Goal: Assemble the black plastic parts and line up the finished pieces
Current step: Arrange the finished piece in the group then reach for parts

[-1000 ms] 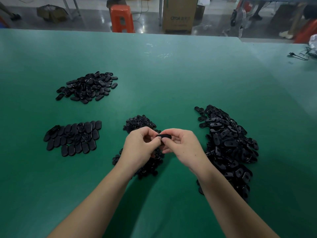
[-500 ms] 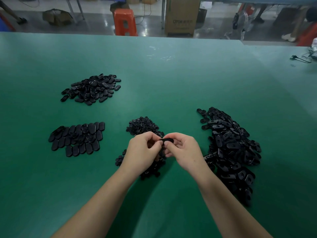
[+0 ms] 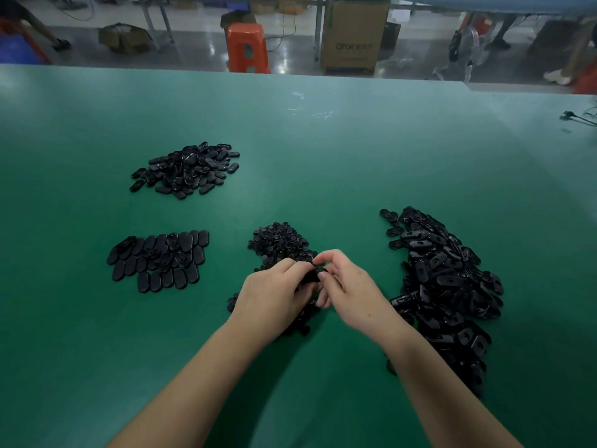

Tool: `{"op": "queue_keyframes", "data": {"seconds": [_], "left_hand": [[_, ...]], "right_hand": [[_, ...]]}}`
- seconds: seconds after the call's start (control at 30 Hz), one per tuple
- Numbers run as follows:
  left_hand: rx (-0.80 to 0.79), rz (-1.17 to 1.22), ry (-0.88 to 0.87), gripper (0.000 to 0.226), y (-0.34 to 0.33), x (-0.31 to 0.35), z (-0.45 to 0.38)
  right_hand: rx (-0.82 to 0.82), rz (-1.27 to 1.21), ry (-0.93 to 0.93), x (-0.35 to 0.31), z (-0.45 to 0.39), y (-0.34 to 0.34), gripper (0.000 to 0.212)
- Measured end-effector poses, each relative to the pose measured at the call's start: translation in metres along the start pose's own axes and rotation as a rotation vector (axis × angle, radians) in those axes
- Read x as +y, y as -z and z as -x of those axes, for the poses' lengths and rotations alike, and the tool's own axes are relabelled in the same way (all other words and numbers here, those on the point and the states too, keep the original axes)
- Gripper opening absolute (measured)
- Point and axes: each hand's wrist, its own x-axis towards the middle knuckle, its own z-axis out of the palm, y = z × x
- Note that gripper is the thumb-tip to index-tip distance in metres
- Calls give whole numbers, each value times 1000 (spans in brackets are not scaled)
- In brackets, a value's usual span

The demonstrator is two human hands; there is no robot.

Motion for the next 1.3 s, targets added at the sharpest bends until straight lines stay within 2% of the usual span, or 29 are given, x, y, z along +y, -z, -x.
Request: {"op": "queue_keyframes", "data": {"seconds": [0.1, 0.2, 0.3, 0.43, 0.53, 0.63, 0.7, 0.8, 0.93, 1.0, 1.1, 1.2, 1.3], "left_hand": [[-37, 83, 65, 19, -2, -6, 3], [-79, 207, 208, 12, -3, -18, -1], [17, 129, 376, 6, 3, -45, 0], [145, -45, 665, 16, 19, -110, 10], [167, -118, 865, 21, 30, -154, 22], [190, -128, 976, 23, 34, -176, 34], [187, -145, 967, 30, 31, -174, 39], [217, -110, 837, 37, 18, -152, 42], [105, -34, 608, 32, -9, -118, 38], [64, -78, 596, 26, -17, -110, 35], [58, -121, 624, 21, -20, -111, 28], [22, -65, 548, 21, -24, -114, 21], [-6, 6, 497, 22, -28, -114, 17]], "right_hand": [[1, 10, 27, 0, -1, -4, 21], [6, 67, 22, 0, -3, -8, 28], [50, 305, 4, 6, -4, -1, 29], [174, 516, -106, 20, -8, 27, 28], [294, 675, -121, 35, -15, 51, 27], [285, 862, -152, 49, -26, 69, 29], [241, 926, -199, 58, -33, 77, 34], [158, 1020, -279, 71, -41, 82, 40], [57, 1082, -347, 84, -47, 83, 41], [49, 1083, -346, 88, -47, 82, 39], [100, 1116, -293, 94, -44, 78, 32], [135, 1115, -164, 92, -42, 69, 24], [123, 1027, -29, 88, -40, 58, 28]]}}
